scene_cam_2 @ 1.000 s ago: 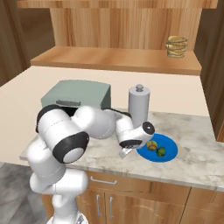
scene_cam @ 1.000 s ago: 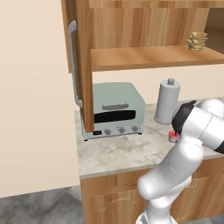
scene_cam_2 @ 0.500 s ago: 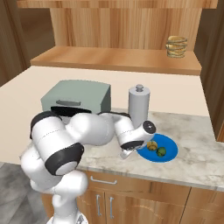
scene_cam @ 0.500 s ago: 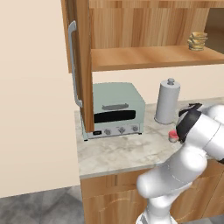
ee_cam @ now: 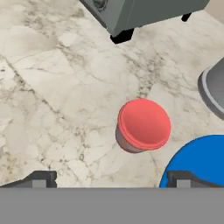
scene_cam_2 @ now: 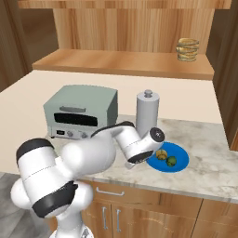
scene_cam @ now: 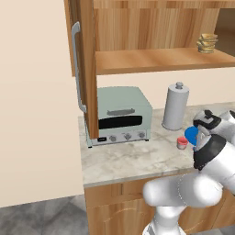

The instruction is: Pick the avocado and bread from the counter and place them on the plate. Then pick the jam from the cabinet and place it next to the plate. Lastly close the cabinet door.

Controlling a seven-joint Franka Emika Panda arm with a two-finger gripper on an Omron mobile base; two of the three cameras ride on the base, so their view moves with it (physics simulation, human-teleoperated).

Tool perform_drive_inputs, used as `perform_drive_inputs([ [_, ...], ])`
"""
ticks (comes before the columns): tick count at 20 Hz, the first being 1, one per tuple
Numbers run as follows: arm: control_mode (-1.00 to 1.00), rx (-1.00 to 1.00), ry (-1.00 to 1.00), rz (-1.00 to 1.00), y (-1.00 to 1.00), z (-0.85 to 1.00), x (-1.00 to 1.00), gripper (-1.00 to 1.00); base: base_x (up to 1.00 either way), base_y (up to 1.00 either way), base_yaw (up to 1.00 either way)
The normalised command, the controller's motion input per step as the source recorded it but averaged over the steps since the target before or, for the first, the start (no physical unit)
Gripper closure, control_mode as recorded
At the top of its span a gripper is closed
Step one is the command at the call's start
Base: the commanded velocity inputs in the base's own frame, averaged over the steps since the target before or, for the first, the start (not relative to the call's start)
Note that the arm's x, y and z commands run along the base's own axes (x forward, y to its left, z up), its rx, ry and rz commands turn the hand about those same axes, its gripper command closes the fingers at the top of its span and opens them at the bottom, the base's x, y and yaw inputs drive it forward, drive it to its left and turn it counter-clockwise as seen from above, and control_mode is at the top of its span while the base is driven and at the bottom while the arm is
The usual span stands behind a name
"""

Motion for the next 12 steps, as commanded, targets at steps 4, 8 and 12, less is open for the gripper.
perform_drive_inputs([
  [4, -1.00, 0.00, -0.17, 0.04, 0.13, 0.34, -0.30, -1.00, 0.00, 0.00, 0.00],
  [8, -1.00, -0.07, -0.09, 0.14, 0.18, 0.36, -0.28, -1.00, 0.00, 0.00, 0.00],
  [12, -1.00, -0.06, -0.03, 0.14, 0.23, 0.36, -0.25, -1.00, 0.00, 0.00, 0.00],
])
